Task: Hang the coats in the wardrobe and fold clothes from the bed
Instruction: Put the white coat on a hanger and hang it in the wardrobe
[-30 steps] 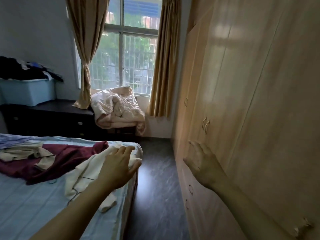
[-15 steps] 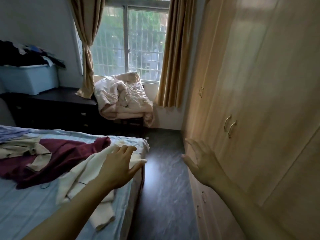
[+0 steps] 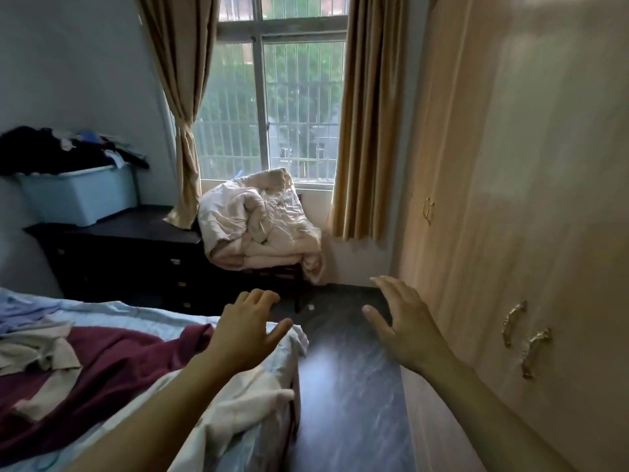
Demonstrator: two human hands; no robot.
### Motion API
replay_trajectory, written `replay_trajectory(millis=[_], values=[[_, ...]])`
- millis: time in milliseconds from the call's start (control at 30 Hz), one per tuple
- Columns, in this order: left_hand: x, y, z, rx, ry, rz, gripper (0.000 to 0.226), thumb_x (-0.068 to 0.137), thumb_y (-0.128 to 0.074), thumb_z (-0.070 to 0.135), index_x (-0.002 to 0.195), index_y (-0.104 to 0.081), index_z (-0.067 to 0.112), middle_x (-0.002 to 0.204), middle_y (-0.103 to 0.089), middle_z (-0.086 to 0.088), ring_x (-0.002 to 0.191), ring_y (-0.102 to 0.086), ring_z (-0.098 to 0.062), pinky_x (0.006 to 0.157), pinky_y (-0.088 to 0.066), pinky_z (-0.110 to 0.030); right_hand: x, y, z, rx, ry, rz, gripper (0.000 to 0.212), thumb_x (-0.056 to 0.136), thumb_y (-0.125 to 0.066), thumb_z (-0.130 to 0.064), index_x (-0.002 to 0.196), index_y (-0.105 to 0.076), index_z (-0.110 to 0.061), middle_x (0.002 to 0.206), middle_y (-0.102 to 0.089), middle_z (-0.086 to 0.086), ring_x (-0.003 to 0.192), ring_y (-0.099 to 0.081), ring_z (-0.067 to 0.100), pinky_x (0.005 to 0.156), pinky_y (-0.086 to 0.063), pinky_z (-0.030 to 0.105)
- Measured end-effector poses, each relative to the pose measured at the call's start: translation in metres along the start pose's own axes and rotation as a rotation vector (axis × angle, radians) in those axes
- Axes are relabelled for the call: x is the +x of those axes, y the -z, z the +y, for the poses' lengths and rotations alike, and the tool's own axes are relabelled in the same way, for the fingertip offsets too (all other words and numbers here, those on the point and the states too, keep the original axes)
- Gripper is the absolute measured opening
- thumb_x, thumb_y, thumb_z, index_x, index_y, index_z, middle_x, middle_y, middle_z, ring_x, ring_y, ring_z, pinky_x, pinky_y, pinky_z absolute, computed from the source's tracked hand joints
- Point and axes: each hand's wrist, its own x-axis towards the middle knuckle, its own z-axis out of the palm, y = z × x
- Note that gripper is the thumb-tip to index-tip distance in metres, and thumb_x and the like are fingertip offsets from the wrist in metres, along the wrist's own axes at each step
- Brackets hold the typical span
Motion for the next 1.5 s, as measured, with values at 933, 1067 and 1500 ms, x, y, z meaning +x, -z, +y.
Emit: replay_trajectory(millis=[933,1067,1500], values=[[0.442,-0.229,-0.148,0.026,0.054,-0.029,0.057,0.09,-0.049,0.061,0.133,-0.051,0.024,0.132,-0.053,0.004,0.12,-0.048,-0.018,0.088,-0.045,-0.036,0.469,-0.184,0.189,-0.118,0.038,-0.091,0.057,0.095,-0.05,-0.051,0.145,-0.037,-0.027,0.152,-0.037,-0.005,0.141,-0.03,0.013,0.117,-0.027,0.034],[0.51,-0.263,-0.154,0.074,0.073,-0.051,0.056,0.09,-0.049,0.06,0.132,-0.051,0.024,0.133,-0.053,0.005,0.122,-0.047,-0.018,0.09,-0.046,-0.036,0.544,-0.213,0.239,-0.077,0.071,-0.105,0.058,0.094,-0.05,-0.053,0.145,-0.038,-0.028,0.153,-0.036,-0.005,0.142,-0.028,0.013,0.116,-0.024,0.034],[0.688,-0.313,-0.191,0.126,0.351,-0.008,0.051,0.09,-0.052,0.057,0.131,-0.055,0.026,0.134,-0.052,0.009,0.124,-0.045,-0.016,0.095,-0.044,-0.037,0.802,-0.275,0.31,-0.029,0.301,-0.23,0.061,0.092,-0.043,-0.057,0.145,-0.039,-0.026,0.152,-0.038,-0.002,0.141,-0.032,0.018,0.113,-0.034,0.044]])
